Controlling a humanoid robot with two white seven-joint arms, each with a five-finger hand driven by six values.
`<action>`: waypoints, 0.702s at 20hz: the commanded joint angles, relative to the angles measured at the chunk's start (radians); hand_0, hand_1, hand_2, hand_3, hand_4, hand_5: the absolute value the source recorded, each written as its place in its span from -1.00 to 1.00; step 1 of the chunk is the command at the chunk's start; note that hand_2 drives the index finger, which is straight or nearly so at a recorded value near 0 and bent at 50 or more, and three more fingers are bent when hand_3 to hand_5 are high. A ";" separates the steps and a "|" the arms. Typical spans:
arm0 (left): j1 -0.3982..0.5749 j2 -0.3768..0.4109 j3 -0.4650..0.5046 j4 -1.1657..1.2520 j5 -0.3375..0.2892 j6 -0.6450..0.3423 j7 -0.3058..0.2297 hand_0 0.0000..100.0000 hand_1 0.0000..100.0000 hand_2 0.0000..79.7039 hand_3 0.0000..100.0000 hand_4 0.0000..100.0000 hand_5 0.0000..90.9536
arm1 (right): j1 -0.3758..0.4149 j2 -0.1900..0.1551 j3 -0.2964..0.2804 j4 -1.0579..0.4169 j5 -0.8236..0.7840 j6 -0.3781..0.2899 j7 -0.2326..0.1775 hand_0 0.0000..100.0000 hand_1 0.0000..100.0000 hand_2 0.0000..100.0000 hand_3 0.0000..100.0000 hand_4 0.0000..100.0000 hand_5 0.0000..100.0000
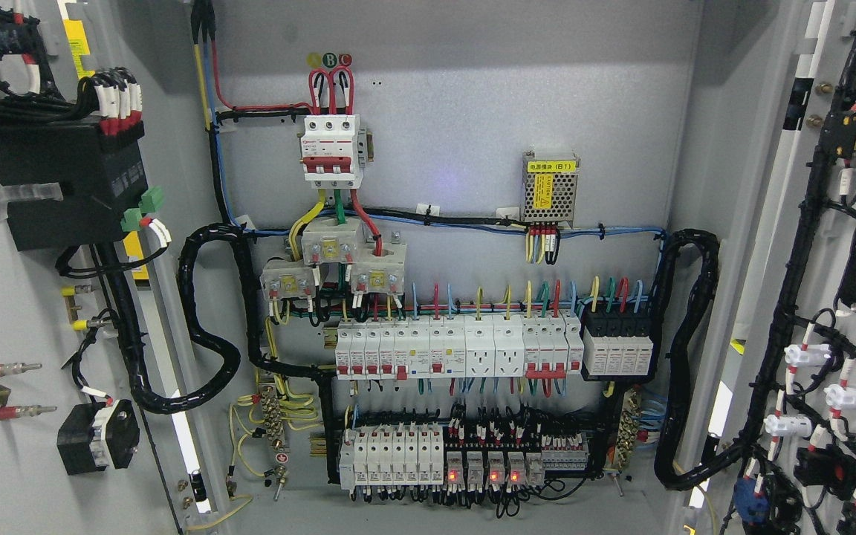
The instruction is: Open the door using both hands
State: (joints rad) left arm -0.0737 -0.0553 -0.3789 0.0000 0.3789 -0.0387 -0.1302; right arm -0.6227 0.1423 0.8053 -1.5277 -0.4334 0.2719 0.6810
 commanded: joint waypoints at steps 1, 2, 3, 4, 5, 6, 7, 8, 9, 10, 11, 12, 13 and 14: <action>0.000 0.000 0.000 0.015 0.000 0.000 0.000 -1.00 -1.00 -1.00 -0.86 -1.00 -1.00 | -0.020 0.006 0.025 0.035 -0.002 0.000 0.000 -0.57 -0.78 -1.00 -1.00 -1.00 -1.00; 0.000 0.000 0.000 0.015 0.000 0.000 0.000 -1.00 -1.00 -1.00 -0.86 -1.00 -1.00 | -0.023 0.006 0.025 0.034 -0.002 0.000 -0.001 -0.57 -0.78 -1.00 -1.00 -1.00 -1.00; 0.000 0.000 0.000 0.015 0.000 0.000 0.000 -1.00 -1.00 -1.00 -0.86 -1.00 -1.00 | -0.028 0.006 0.023 0.035 -0.002 0.000 -0.008 -0.57 -0.78 -1.00 -1.00 -1.00 -1.00; 0.000 0.000 0.000 0.015 0.000 0.000 0.000 -1.00 -1.00 -1.00 -0.86 -1.00 -1.00 | -0.029 0.006 0.023 0.035 -0.004 0.000 -0.012 -0.57 -0.78 -1.00 -1.00 -1.00 -1.00; 0.000 0.000 0.000 0.015 0.000 0.000 0.000 -1.00 -1.00 -1.00 -0.86 -1.00 -1.00 | -0.031 0.006 0.023 0.037 -0.005 0.000 -0.015 -0.57 -0.78 -1.00 -1.00 -1.00 -1.00; -0.001 0.000 0.000 0.015 0.000 0.000 0.000 -1.00 -1.00 -1.00 -0.86 -1.00 -1.00 | -0.031 0.006 0.023 0.037 -0.005 0.000 -0.015 -0.57 -0.78 -1.00 -1.00 -1.00 -1.00; -0.001 0.000 0.000 0.015 0.000 0.000 0.000 -1.00 -1.00 -1.00 -0.86 -1.00 -1.00 | -0.031 0.006 0.022 0.037 -0.005 0.000 -0.015 -0.57 -0.78 -1.00 -1.00 -1.00 -1.00; 0.000 0.000 0.000 0.015 0.000 0.000 0.000 -1.00 -1.00 -1.00 -0.86 -1.00 -1.00 | -0.031 0.008 0.020 0.035 -0.004 0.000 -0.015 -0.57 -0.78 -1.00 -1.00 -1.00 -1.00; 0.000 0.000 0.000 0.015 0.000 0.000 0.000 -1.00 -1.00 -1.00 -0.86 -1.00 -1.00 | -0.029 0.007 0.018 0.035 -0.002 0.000 -0.014 -0.57 -0.78 -1.00 -1.00 -1.00 -1.00; 0.000 0.000 0.000 0.015 0.000 0.000 0.000 -1.00 -1.00 -1.00 -0.86 -1.00 -1.00 | -0.026 0.006 0.015 0.034 -0.002 0.000 -0.014 -0.57 -0.78 -1.00 -1.00 -1.00 -1.00; 0.000 0.000 0.000 0.015 0.000 0.000 0.000 -1.00 -1.00 -1.00 -0.86 -1.00 -1.00 | -0.022 0.006 0.012 0.034 -0.001 0.001 -0.014 -0.57 -0.78 -1.00 -1.00 -1.00 -1.00; 0.000 0.000 0.000 0.015 0.000 0.000 0.000 -1.00 -1.00 -1.00 -0.86 -1.00 -1.00 | -0.017 0.006 0.008 0.034 -0.001 0.001 -0.014 -0.57 -0.78 -1.00 -1.00 -1.00 -1.00; 0.000 0.000 0.000 0.015 0.000 0.000 0.000 -1.00 -1.00 -1.00 -0.86 -1.00 -1.00 | -0.005 0.003 -0.001 0.029 -0.001 0.001 -0.014 -0.57 -0.78 -1.00 -1.00 -1.00 -1.00; -0.001 0.000 0.000 0.015 0.000 0.000 0.000 -1.00 -1.00 -1.00 -0.86 -1.00 -1.00 | 0.010 -0.001 -0.014 0.026 0.001 0.004 -0.014 -0.57 -0.78 -1.00 -1.00 -1.00 -1.00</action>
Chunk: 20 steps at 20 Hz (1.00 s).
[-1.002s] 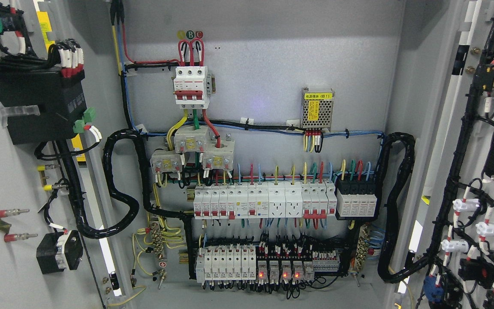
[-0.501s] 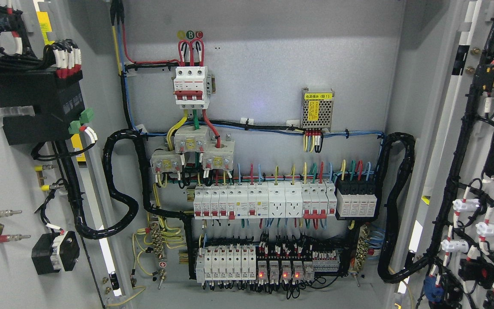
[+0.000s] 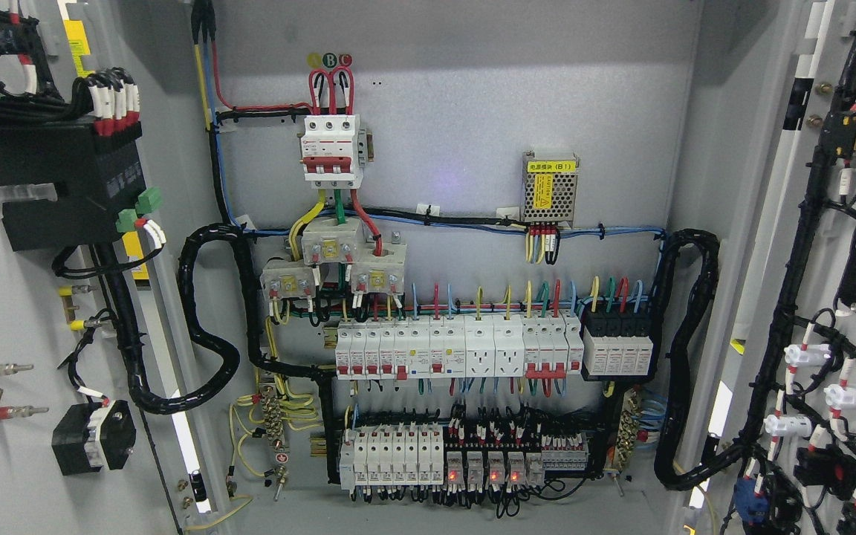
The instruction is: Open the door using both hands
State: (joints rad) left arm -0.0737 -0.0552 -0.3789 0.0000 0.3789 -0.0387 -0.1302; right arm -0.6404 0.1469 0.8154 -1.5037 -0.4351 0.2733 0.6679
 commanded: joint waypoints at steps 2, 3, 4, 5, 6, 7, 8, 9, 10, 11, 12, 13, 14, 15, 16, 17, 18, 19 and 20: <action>0.000 0.000 0.000 0.015 0.000 0.000 0.000 -1.00 -1.00 -1.00 -0.86 -1.00 -1.00 | 0.062 -0.012 -0.057 -0.021 0.003 0.004 -0.001 -0.57 -0.78 -1.00 -1.00 -1.00 -1.00; 0.000 0.000 0.000 0.015 0.000 0.000 0.000 -1.00 -1.00 -1.00 -0.86 -1.00 -1.00 | 0.077 -0.026 -0.079 -0.024 0.003 0.004 -0.001 -0.57 -0.78 -1.00 -1.00 -1.00 -1.00; 0.000 0.000 0.000 0.015 0.000 0.000 0.000 -1.00 -1.00 -1.00 -0.86 -1.00 -1.00 | 0.096 -0.053 -0.103 -0.035 0.004 0.000 -0.001 -0.57 -0.78 -1.00 -1.00 -1.00 -1.00; -0.001 0.000 0.000 0.015 0.000 0.000 0.000 -1.00 -1.00 -1.00 -0.86 -1.00 -1.00 | 0.108 -0.078 -0.126 -0.055 0.004 -0.003 -0.001 -0.57 -0.78 -1.00 -1.00 -1.00 -1.00; -0.001 0.000 0.000 0.015 0.000 0.000 0.000 -1.00 -1.00 -1.00 -0.86 -1.00 -1.00 | 0.116 -0.099 -0.149 -0.073 0.004 -0.002 -0.001 -0.57 -0.78 -1.00 -1.00 -1.00 -1.00; 0.000 0.000 0.000 0.015 0.000 0.000 0.000 -1.00 -1.00 -1.00 -0.86 -1.00 -1.00 | 0.128 -0.118 -0.166 -0.090 0.004 -0.003 -0.001 -0.57 -0.78 -1.00 -1.00 -1.00 -1.00; 0.000 0.000 0.000 0.014 0.000 0.000 0.000 -1.00 -1.00 -1.00 -0.86 -1.00 -1.00 | 0.145 -0.137 -0.186 -0.107 0.009 -0.003 -0.002 -0.57 -0.78 -1.00 -1.00 -1.00 -1.00; -0.001 -0.003 0.000 0.014 0.000 0.000 0.000 -1.00 -1.00 -1.00 -0.86 -1.00 -1.00 | 0.157 -0.156 -0.211 -0.119 0.012 -0.003 -0.005 -0.57 -0.78 -1.00 -1.00 -1.00 -1.00; -0.004 -0.012 -0.002 0.009 0.000 -0.001 0.000 -1.00 -1.00 -1.00 -0.86 -1.00 -1.00 | 0.171 -0.170 -0.238 -0.136 0.019 -0.002 -0.017 -0.57 -0.78 -1.00 -1.00 -1.00 -1.00; -0.006 -0.015 -0.002 -0.009 0.000 -0.009 0.000 -1.00 -1.00 -1.00 -0.86 -1.00 -1.00 | 0.188 -0.180 -0.258 -0.159 0.030 -0.002 -0.057 -0.57 -0.78 -1.00 -1.00 -1.00 -1.00; -0.006 -0.014 -0.002 -0.037 -0.002 -0.015 0.000 -1.00 -1.00 -1.00 -0.86 -1.00 -1.00 | 0.212 -0.196 -0.271 -0.196 0.050 -0.003 -0.124 -0.57 -0.78 -1.00 -1.00 -1.00 -1.00; -0.005 -0.012 -0.002 -0.072 -0.002 -0.018 0.001 -1.00 -1.00 -1.00 -0.86 -1.00 -1.00 | 0.231 -0.208 -0.278 -0.219 0.062 -0.005 -0.178 -0.57 -0.78 -1.00 -1.00 -1.00 -1.00; -0.003 -0.012 -0.002 -0.119 -0.002 -0.020 0.001 -1.00 -1.00 -1.00 -0.86 -1.00 -1.00 | 0.249 -0.217 -0.286 -0.242 0.064 -0.006 -0.210 -0.57 -0.78 -1.00 -1.00 -1.00 -1.00; 0.006 -0.008 0.000 -0.196 0.000 -0.020 0.000 -1.00 -1.00 -1.00 -0.86 -1.00 -1.00 | 0.269 -0.227 -0.292 -0.271 0.065 -0.008 -0.227 -0.57 -0.78 -1.00 -1.00 -1.00 -1.00; 0.015 0.000 0.000 -0.281 -0.002 -0.020 0.000 -1.00 -1.00 -1.00 -0.86 -1.00 -1.00 | 0.298 -0.234 -0.304 -0.302 0.065 -0.011 -0.234 -0.57 -0.78 -1.00 -1.00 -1.00 -1.00; 0.035 0.011 0.002 -0.373 -0.002 -0.020 0.000 -1.00 -1.00 -1.00 -0.86 -1.00 -1.00 | 0.326 -0.248 -0.315 -0.328 0.065 -0.014 -0.234 -0.57 -0.78 -1.00 -1.00 -1.00 -1.00; 0.063 0.031 0.000 -0.471 -0.002 -0.018 0.000 -1.00 -1.00 -1.00 -0.86 -1.00 -1.00 | 0.355 -0.265 -0.332 -0.349 0.067 -0.014 -0.237 -0.57 -0.78 -1.00 -1.00 -1.00 -1.00; 0.096 0.052 0.000 -0.592 -0.002 -0.018 0.000 -1.00 -1.00 -1.00 -0.86 -1.00 -1.00 | 0.385 -0.280 -0.360 -0.363 0.067 -0.014 -0.247 -0.57 -0.78 -1.00 -1.00 -1.00 -1.00; 0.127 0.063 0.000 -0.689 -0.003 -0.013 0.000 -1.00 -1.00 -1.00 -0.86 -1.00 -1.00 | 0.424 -0.292 -0.389 -0.377 0.067 -0.014 -0.267 -0.57 -0.78 -1.00 -1.00 -1.00 -1.00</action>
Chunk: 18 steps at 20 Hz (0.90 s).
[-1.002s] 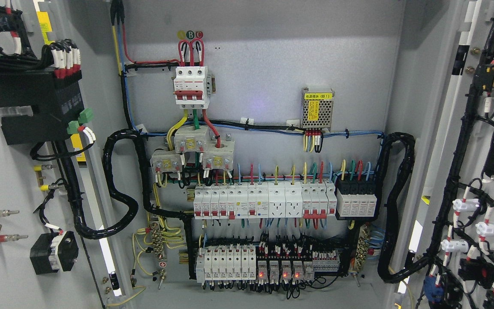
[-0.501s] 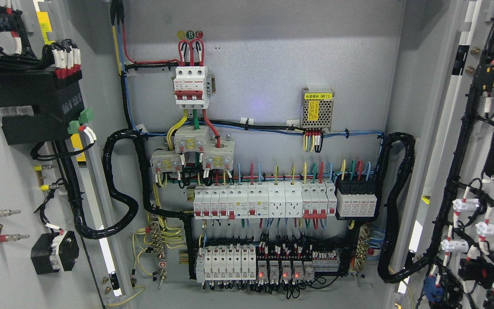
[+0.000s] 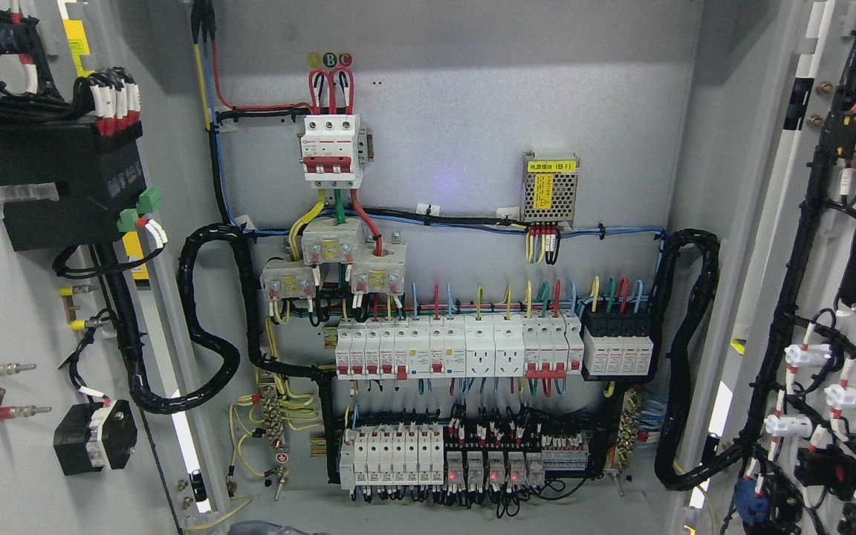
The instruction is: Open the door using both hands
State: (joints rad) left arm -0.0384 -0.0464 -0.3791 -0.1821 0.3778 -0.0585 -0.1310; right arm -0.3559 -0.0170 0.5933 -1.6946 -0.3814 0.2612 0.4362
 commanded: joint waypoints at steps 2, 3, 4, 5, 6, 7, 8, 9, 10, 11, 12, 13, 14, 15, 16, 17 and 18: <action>0.144 0.066 0.002 -0.670 -0.010 0.005 0.001 -1.00 -1.00 -1.00 -0.86 -1.00 -1.00 | 0.191 -0.133 -0.204 -0.206 0.015 -0.010 -0.076 -0.57 -0.78 -1.00 -1.00 -1.00 -1.00; 0.170 0.085 0.002 -0.762 -0.014 0.003 -0.004 -1.00 -1.00 -1.00 -0.86 -1.00 -1.00 | 0.219 -0.135 -0.222 -0.218 0.016 -0.023 -0.095 -0.57 -0.78 -1.00 -1.00 -1.00 -1.00; 0.193 0.106 0.005 -0.845 -0.014 0.003 -0.009 -1.00 -1.00 -1.00 -0.86 -1.00 -1.00 | 0.253 -0.136 -0.240 -0.233 0.027 -0.040 -0.112 -0.57 -0.79 -1.00 -1.00 -1.00 -1.00; 0.210 0.127 0.012 -0.925 -0.014 0.003 -0.018 -1.00 -1.00 -1.00 -0.86 -1.00 -1.00 | 0.282 -0.138 -0.250 -0.237 0.038 -0.057 -0.122 -0.57 -0.79 -1.00 -1.00 -1.00 -1.00; 0.219 0.146 0.022 -0.991 -0.014 0.003 -0.033 -1.00 -1.00 -1.00 -0.86 -1.00 -1.00 | 0.313 -0.141 -0.254 -0.244 0.039 -0.078 -0.122 -0.57 -0.78 -1.00 -1.00 -1.00 -1.00; 0.230 0.158 0.040 -1.060 -0.014 0.003 -0.054 -1.00 -1.00 -1.00 -0.86 -1.00 -1.00 | 0.348 -0.152 -0.262 -0.255 0.039 -0.106 -0.122 -0.57 -0.78 -1.00 -1.00 -1.00 -1.00; 0.238 0.160 0.064 -1.110 -0.014 0.005 -0.067 -1.00 -1.00 -1.00 -0.87 -1.00 -1.00 | 0.386 -0.167 -0.271 -0.266 0.041 -0.135 -0.123 -0.57 -0.78 -1.00 -1.00 -1.00 -1.00; 0.244 0.161 0.087 -1.158 -0.014 0.009 -0.075 -1.00 -1.00 -1.00 -0.87 -1.00 -1.00 | 0.420 -0.175 -0.285 -0.267 0.041 -0.160 -0.123 -0.57 -0.78 -1.00 -1.00 -1.00 -1.00; 0.253 0.161 0.104 -1.210 -0.014 0.012 -0.075 -1.00 -1.00 -1.00 -0.87 -1.00 -1.00 | 0.451 -0.181 -0.299 -0.267 0.041 -0.180 -0.123 -0.57 -0.78 -1.00 -1.00 -1.00 -1.00; 0.264 0.164 0.114 -1.270 -0.014 0.013 -0.075 -1.00 -1.00 -1.00 -0.87 -1.00 -1.00 | 0.480 -0.181 -0.322 -0.266 0.039 -0.198 -0.123 -0.57 -0.78 -1.00 -1.00 -1.00 -1.00; 0.273 0.172 0.118 -1.321 -0.014 0.014 -0.075 -1.00 -1.00 -1.00 -0.87 -1.00 -1.00 | 0.515 -0.181 -0.351 -0.266 0.038 -0.215 -0.122 -0.57 -0.78 -1.00 -1.00 -1.00 -1.00; 0.281 0.181 0.120 -1.368 -0.014 0.014 -0.075 -1.00 -1.00 -1.00 -0.87 -1.00 -1.00 | 0.543 -0.181 -0.375 -0.267 0.033 -0.227 -0.122 -0.57 -0.78 -1.00 -1.00 -1.00 -1.00; 0.287 0.191 0.121 -1.411 -0.013 0.014 -0.075 -1.00 -1.00 -1.00 -0.87 -1.00 -1.00 | 0.561 -0.181 -0.398 -0.267 0.033 -0.246 -0.120 -0.57 -0.78 -1.00 -1.00 -1.00 -1.00; 0.293 0.200 0.126 -1.451 -0.013 0.013 -0.075 -1.00 -1.00 -1.00 -0.87 -1.00 -1.00 | 0.578 -0.181 -0.420 -0.264 0.035 -0.269 -0.120 -0.57 -0.78 -1.00 -1.00 -1.00 -1.00; 0.296 0.206 0.132 -1.479 -0.013 0.013 -0.075 -1.00 -1.00 -1.00 -0.87 -1.00 -1.00 | 0.601 -0.178 -0.446 -0.260 0.035 -0.301 -0.120 -0.57 -0.78 -1.00 -1.00 -1.00 -1.00; 0.298 0.210 0.135 -1.503 -0.013 0.013 -0.075 -1.00 -1.00 -1.00 -0.87 -1.00 -1.00 | 0.626 -0.181 -0.461 -0.257 0.035 -0.330 -0.120 -0.57 -0.78 -1.00 -1.00 -1.00 -1.00; 0.298 0.217 0.143 -1.526 -0.011 0.013 -0.075 -1.00 -1.00 -1.00 -0.87 -1.00 -1.00 | 0.647 -0.182 -0.467 -0.257 0.035 -0.356 -0.120 -0.57 -0.78 -1.00 -1.00 -1.00 -1.00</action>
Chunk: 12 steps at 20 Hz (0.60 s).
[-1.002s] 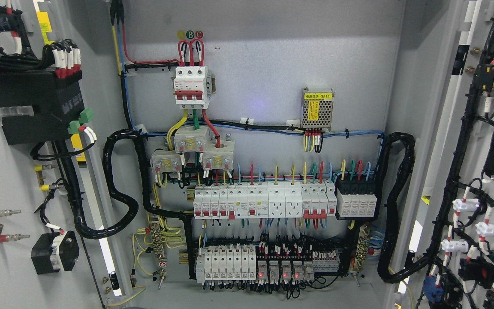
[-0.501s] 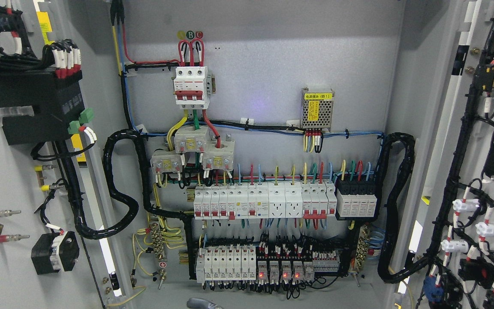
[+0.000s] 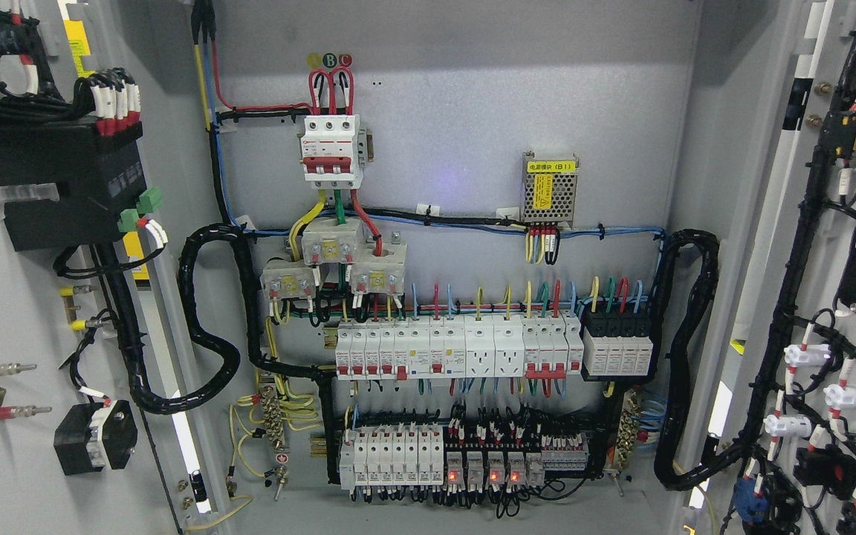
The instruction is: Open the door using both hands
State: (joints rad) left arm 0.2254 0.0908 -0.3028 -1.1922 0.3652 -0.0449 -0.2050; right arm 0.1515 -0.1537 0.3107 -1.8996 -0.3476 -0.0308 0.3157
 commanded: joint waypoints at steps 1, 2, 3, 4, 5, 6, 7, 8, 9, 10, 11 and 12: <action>0.034 0.084 0.080 -0.550 0.001 -0.001 -0.002 -1.00 -1.00 -1.00 -0.87 -1.00 -1.00 | 0.161 -0.049 -0.194 -0.056 0.001 -0.093 0.000 -0.57 -0.78 -1.00 -1.00 -1.00 -1.00; 0.034 0.086 0.093 -0.576 0.001 -0.001 -0.002 -1.00 -1.00 -1.00 -0.87 -1.00 -1.00 | 0.177 -0.058 -0.212 -0.058 0.001 -0.113 0.002 -0.57 -0.77 -1.00 -1.00 -1.00 -1.00; 0.034 0.084 0.105 -0.596 0.001 -0.001 -0.002 -1.00 -1.00 -1.00 -0.87 -1.00 -1.00 | 0.195 -0.064 -0.234 -0.061 0.002 -0.133 0.000 -0.57 -0.77 -1.00 -1.00 -1.00 -1.00; 0.032 0.089 0.113 -0.619 0.001 -0.001 -0.002 -1.00 -1.00 -1.00 -0.87 -1.00 -1.00 | 0.215 -0.067 -0.251 -0.068 0.002 -0.155 0.000 -0.57 -0.77 -1.00 -1.00 -1.00 -1.00; 0.032 0.095 0.119 -0.636 0.001 -0.001 -0.004 -1.00 -1.00 -1.00 -0.87 -1.00 -1.00 | 0.235 -0.078 -0.263 -0.078 0.006 -0.184 0.003 -0.57 -0.77 -1.00 -1.00 -1.00 -1.00; 0.032 0.105 0.122 -0.651 0.001 -0.003 -0.005 -1.00 -1.00 -1.00 -0.87 -1.00 -1.00 | 0.249 -0.089 -0.277 -0.082 0.009 -0.213 0.003 -0.57 -0.77 -1.00 -1.00 -1.00 -1.00; 0.032 0.115 0.123 -0.668 0.001 -0.003 -0.013 -1.00 -1.00 -1.00 -0.87 -1.00 -1.00 | 0.261 -0.095 -0.291 -0.087 0.010 -0.245 0.006 -0.57 -0.78 -1.00 -1.00 -1.00 -1.00; 0.032 0.127 0.123 -0.681 0.001 -0.004 -0.025 -1.00 -1.00 -1.00 -0.87 -1.00 -1.00 | 0.270 -0.095 -0.300 -0.091 0.012 -0.280 0.008 -0.57 -0.78 -1.00 -1.00 -1.00 -1.00; 0.034 0.135 0.123 -0.699 0.001 -0.006 -0.039 -1.00 -1.00 -1.00 -0.87 -1.00 -1.00 | 0.281 -0.096 -0.303 -0.099 0.012 -0.316 0.009 -0.57 -0.78 -1.00 -1.00 -1.00 -1.00; 0.040 0.138 0.123 -0.717 0.001 -0.007 -0.048 -1.00 -1.00 -1.00 -0.87 -1.00 -1.00 | 0.290 -0.096 -0.303 -0.108 0.015 -0.334 0.010 -0.57 -0.77 -1.00 -1.00 -1.00 -1.00; 0.045 0.138 0.123 -0.737 0.001 -0.009 -0.054 -1.00 -1.00 -1.00 -0.88 -1.00 -1.00 | 0.304 -0.099 -0.306 -0.127 0.015 -0.343 0.010 -0.57 -0.77 -1.00 -1.00 -1.00 -1.00; 0.058 0.138 0.123 -0.754 0.001 -0.013 -0.057 -1.00 -1.00 -1.00 -0.88 -1.00 -1.00 | 0.319 -0.112 -0.317 -0.147 0.013 -0.345 0.010 -0.57 -0.77 -1.00 -1.00 -1.00 -1.00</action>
State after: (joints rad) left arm 0.2595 0.1669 -0.2260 -1.6335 0.3663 -0.0454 -0.2452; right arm 0.3874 -0.2107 0.1226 -1.9612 -0.3382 -0.3348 0.3201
